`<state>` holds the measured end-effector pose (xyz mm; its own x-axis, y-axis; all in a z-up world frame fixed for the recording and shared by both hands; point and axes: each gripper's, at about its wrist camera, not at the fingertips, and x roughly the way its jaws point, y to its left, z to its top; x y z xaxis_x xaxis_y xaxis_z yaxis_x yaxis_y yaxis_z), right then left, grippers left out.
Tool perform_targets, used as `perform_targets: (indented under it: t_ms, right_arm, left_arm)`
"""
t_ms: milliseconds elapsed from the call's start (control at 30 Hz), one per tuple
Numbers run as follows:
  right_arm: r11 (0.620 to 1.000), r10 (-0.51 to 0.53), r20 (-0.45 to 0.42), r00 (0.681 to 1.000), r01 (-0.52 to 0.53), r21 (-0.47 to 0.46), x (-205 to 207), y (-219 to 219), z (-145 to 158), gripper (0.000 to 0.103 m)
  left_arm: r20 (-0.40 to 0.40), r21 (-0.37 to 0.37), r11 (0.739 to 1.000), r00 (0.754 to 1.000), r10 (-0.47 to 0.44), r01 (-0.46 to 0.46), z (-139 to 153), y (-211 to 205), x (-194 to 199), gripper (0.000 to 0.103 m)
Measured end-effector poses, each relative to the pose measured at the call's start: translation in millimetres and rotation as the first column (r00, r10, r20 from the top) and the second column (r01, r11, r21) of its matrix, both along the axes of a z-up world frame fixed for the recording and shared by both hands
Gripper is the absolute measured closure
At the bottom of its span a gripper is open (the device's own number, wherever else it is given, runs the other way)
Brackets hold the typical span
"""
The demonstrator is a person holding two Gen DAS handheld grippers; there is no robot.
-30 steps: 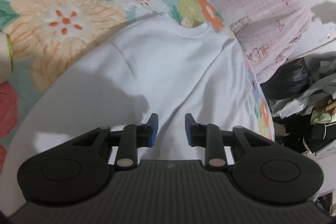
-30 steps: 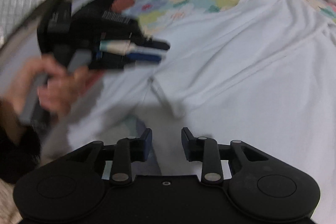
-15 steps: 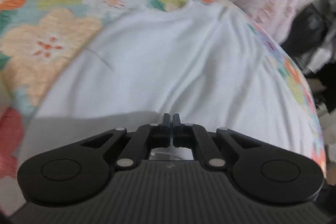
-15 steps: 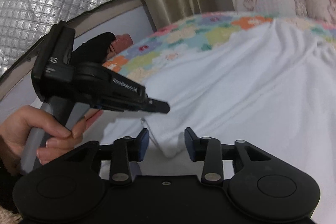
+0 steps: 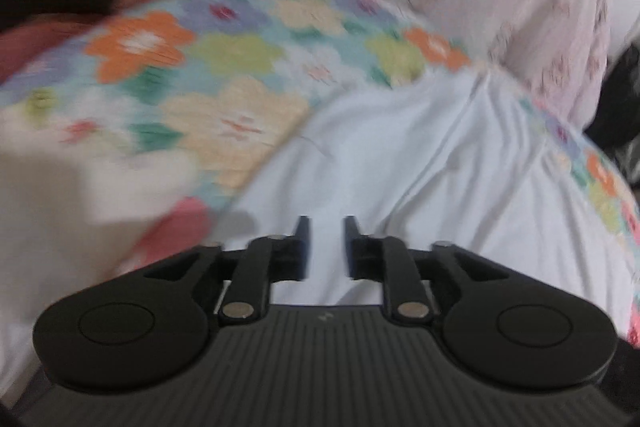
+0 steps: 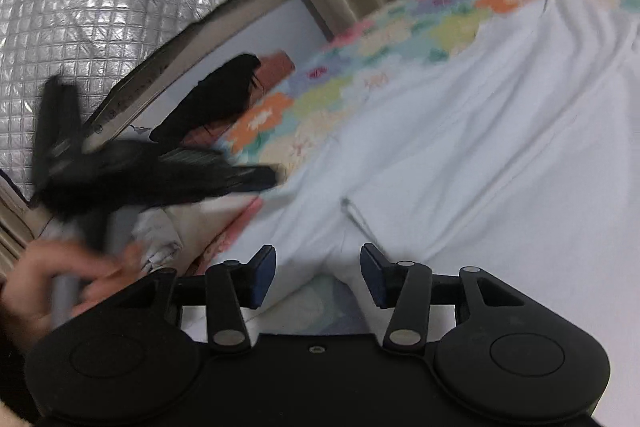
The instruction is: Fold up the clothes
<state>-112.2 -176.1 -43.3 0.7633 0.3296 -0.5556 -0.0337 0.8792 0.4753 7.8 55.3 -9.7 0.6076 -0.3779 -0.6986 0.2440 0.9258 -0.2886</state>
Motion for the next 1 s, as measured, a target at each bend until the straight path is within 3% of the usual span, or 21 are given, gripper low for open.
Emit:
perform_targets:
  t_ms: [100, 233, 400, 433, 500, 600, 667, 800, 867, 900, 933, 967, 1000]
  right_arm:
    - [0.998, 0.016, 0.015, 1.000, -0.015, -0.058, -11, 7, 17, 0.049]
    - [0.997, 0.073, 0.010, 0.997, -0.073, 0.002, -11, 16, 27, 0.049]
    - [0.990, 0.140, 0.031, 0.990, -0.139, -0.021, -11, 50, 36, 0.048]
    - [0.989, 0.147, 0.035, 0.989, -0.146, -0.024, -11, 55, 36, 0.048]
    - [0.988, 0.151, 0.031, 0.988, -0.151, -0.016, -10, 61, 36, 0.047]
    - [0.991, 0.137, 0.010, 0.991, -0.137, -0.015, -15, 61, 32, 0.047]
    - [0.993, 0.116, 0.000, 0.993, -0.116, -0.009, -19, 56, 30, 0.047]
    - [0.997, 0.072, -0.023, 0.997, -0.072, 0.013, -24, 43, 26, 0.047]
    - [0.999, 0.052, -0.028, 0.998, -0.052, 0.009, -29, 37, 26, 0.047]
    - [0.999, 0.044, -0.030, 0.999, -0.044, 0.003, -31, 34, 27, 0.047]
    - [0.999, 0.036, -0.032, 0.999, -0.036, -0.005, -34, 31, 27, 0.047]
    - [1.000, 0.024, -0.034, 0.999, -0.025, -0.016, -37, 27, 27, 0.047]
    - [1.000, 0.009, -0.036, 0.999, -0.010, -0.022, -40, 22, 26, 0.047]
  left_arm:
    - [0.019, 0.052, 0.992, 0.994, 0.110, -0.111, 10, 49, -41, 0.069]
    - [0.006, 0.140, 0.955, 0.965, 0.264, -0.262, 18, 122, -91, 0.064]
    - [-0.003, 0.216, 0.920, 0.942, 0.335, -0.327, 18, 182, -126, 0.030]
    - [-0.011, 0.227, 0.914, 0.937, 0.349, -0.338, 16, 193, -132, 0.030]
    - [-0.089, 0.196, 0.918, 0.926, 0.367, -0.344, 4, 209, -136, 0.031]
    - [-0.142, 0.092, 0.947, 0.938, 0.318, -0.307, -8, 215, -144, 0.030]
    - [-0.179, 0.065, 0.957, 0.940, 0.289, -0.282, -17, 209, -142, 0.030]
    - [-0.208, 0.082, 0.963, 0.941, 0.268, -0.256, -43, 191, -130, 0.020]
    - [-0.214, 0.123, 0.955, 0.932, 0.291, -0.270, -57, 183, -127, 0.036]
    - [-0.207, 0.132, 0.951, 0.930, 0.303, -0.280, -61, 182, -129, 0.068]
    - [-0.197, 0.139, 0.948, 0.930, 0.311, -0.288, -63, 180, -132, 0.088]
    - [-0.187, 0.146, 0.944, 0.929, 0.319, -0.295, -64, 179, -134, 0.095]
    - [-0.175, 0.152, 0.942, 0.930, 0.324, -0.300, -64, 178, -137, 0.095]
